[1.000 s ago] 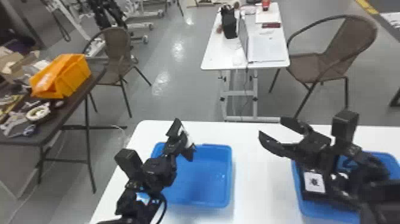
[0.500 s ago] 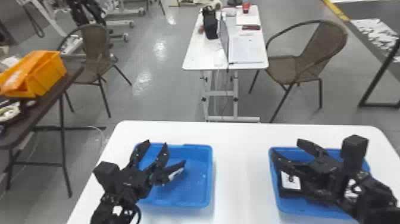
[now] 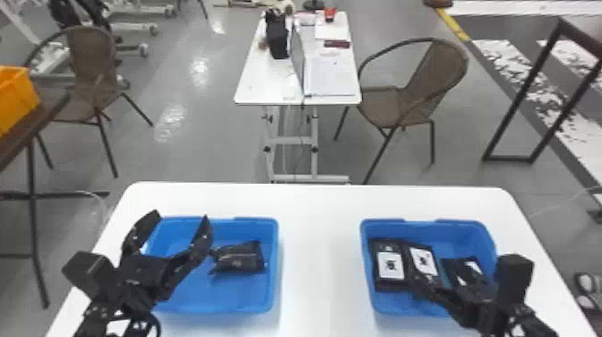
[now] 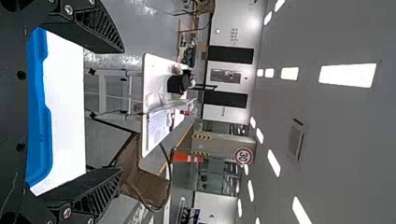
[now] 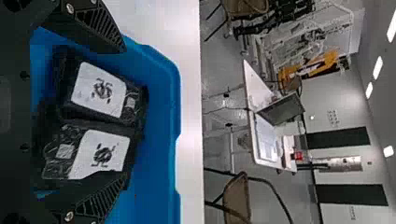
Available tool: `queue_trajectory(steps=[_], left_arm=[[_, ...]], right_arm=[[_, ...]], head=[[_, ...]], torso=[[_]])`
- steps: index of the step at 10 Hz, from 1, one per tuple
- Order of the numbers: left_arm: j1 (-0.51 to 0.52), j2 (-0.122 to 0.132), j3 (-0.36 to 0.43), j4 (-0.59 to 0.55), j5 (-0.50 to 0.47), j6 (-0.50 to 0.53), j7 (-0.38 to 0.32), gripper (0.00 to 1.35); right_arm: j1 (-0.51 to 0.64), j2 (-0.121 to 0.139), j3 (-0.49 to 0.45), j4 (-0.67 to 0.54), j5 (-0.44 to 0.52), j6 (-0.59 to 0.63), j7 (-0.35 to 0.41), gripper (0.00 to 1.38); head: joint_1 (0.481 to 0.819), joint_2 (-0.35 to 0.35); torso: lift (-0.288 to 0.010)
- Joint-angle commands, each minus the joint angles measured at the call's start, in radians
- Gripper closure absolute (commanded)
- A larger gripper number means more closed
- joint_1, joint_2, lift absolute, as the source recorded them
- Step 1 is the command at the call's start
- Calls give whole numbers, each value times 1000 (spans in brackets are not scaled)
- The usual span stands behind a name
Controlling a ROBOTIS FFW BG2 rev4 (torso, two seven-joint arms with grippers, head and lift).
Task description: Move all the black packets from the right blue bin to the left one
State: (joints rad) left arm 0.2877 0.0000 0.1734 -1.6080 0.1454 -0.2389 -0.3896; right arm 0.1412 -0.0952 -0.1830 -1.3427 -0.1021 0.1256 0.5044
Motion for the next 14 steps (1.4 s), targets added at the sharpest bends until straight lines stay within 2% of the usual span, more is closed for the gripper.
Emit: queue_trajectory(steps=[1,6,8,9,10,11,12,14], left_arm=[[5,-3,6,-7,2,-2,-2,111],[15,-3,14,-7,22,4,-14,117],[18,-3,17,-7,26,6,-18,117],[21,-3,20,-7,29,7,-18,117],[25,-3,24,-7,29,7,-20,117],[27,-3,29,-7,29,6,-20,117],[28,-3,35,-7,29,6,-20,119],[30,-3,38,-7,28,10,-20,119]], right_arm=[[-29,-5,-9,85,-22,0,0,102],[-193,-15,-9,384,-22,-46,-1,101],[-238,-23,-9,450,-16,-50,-10,136],[-238,-23,-9,448,-24,-44,-29,340],[-238,-24,-9,445,-34,-23,-29,685],[-233,-24,-7,431,-51,-6,-30,973],[-216,-15,-3,404,-76,-6,-58,1317],[-167,9,2,309,-119,3,-95,1289]], head=[[695,-8],[695,-17],[695,-21],[695,-24],[695,-27],[695,-28],[695,-23],[695,-13]], torso=[[0],[0],[0],[0],[0],[0],[0],[0]])
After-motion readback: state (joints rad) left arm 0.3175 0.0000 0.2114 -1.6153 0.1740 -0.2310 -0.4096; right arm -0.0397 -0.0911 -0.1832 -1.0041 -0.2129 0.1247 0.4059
